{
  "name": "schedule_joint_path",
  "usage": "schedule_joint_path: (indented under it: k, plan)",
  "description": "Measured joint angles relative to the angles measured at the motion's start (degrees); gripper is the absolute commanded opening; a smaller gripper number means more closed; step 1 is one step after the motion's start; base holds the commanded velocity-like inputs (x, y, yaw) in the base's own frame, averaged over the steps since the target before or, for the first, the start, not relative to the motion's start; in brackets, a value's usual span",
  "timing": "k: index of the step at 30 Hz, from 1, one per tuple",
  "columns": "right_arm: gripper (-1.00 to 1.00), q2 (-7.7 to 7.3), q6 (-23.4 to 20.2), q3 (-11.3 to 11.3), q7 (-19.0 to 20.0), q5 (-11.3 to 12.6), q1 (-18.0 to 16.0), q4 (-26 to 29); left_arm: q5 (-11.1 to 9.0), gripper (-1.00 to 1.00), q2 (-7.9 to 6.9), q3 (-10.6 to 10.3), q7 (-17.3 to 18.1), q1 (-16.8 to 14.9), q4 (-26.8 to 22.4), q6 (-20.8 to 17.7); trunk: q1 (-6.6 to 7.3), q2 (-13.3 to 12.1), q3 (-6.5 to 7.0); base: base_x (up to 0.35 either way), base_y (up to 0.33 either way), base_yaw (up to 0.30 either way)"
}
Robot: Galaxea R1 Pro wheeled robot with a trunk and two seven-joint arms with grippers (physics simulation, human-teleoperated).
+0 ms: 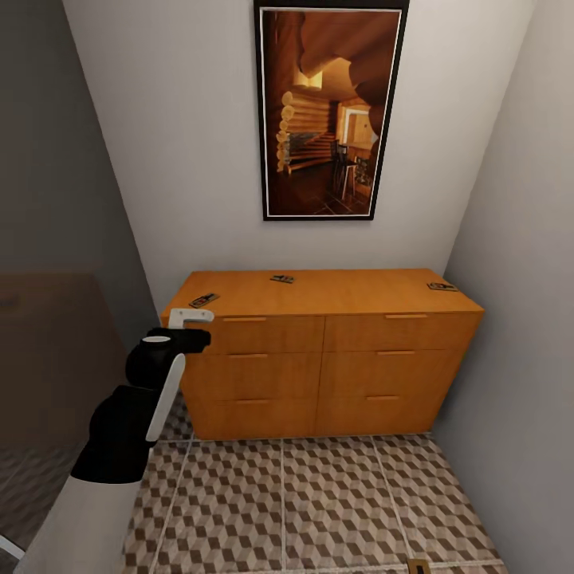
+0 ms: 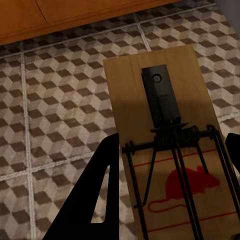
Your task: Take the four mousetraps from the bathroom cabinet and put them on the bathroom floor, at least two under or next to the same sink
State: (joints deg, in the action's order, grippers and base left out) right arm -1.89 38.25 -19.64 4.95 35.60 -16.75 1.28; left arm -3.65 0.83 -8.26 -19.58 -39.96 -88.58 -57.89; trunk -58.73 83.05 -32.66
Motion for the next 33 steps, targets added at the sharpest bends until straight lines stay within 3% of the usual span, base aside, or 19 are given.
schedule_joint_path:
  k: [3, 10, 33]
  plan:
    - [-1.0, 0.04, 0.0, 0.0, 0.0, -0.3, 0.0, 0.0, -0.1, 1.0, -0.88, 0.0, 0.1, -0.1, 0.1, 0.0, 0.0, 0.0, 0.0, 0.0, 0.0, 0.0]
    - [-1.0, -0.03, 0.0, 0.0, 0.0, -1.0, 0.0, 0.0, -0.3, 1.0, -1.19, -0.1, 0.2, -0.1, 0.2, 0.0, 0.02, 0.0, 0.0, 0.13, 0.046, 0.0]
    - [-1.0, 0.02, 0.0, 0.0, 0.0, -1.2, 0.0, 0.0, -0.2, 1.0, -1.23, -0.1, 0.2, -0.1, 0.5, 0.0, 0.03, 0.0, 0.0, 0.305, 0.08, 0.0]
